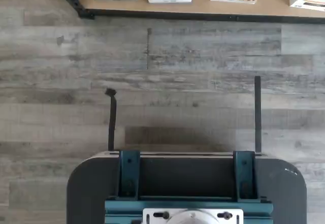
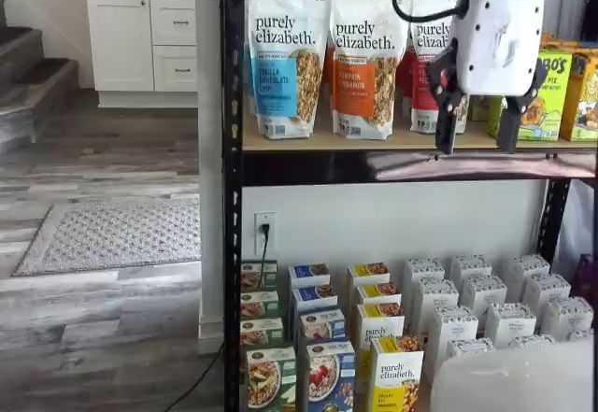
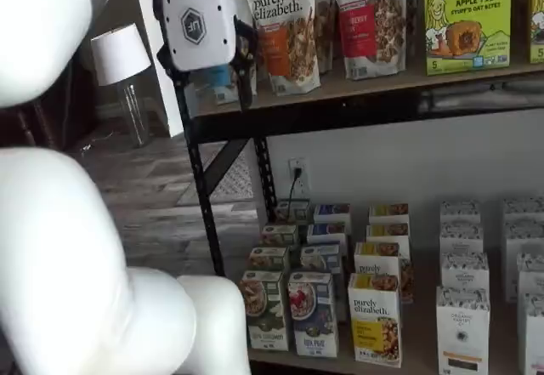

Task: Pick up the blue and white box that is on the bottom shelf, the second box from the left

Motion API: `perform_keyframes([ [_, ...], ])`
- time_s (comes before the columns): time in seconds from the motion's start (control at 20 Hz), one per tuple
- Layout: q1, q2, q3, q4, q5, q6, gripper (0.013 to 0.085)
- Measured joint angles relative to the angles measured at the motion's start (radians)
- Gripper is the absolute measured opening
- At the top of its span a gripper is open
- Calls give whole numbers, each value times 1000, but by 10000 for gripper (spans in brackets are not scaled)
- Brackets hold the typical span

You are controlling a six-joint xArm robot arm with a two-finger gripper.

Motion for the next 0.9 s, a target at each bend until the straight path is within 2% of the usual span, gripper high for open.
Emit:
perform_keyframes([
  [0.7,13,3,211,11,-227,10,850],
  [0.9,28,9,281,-4,-314,20,850],
])
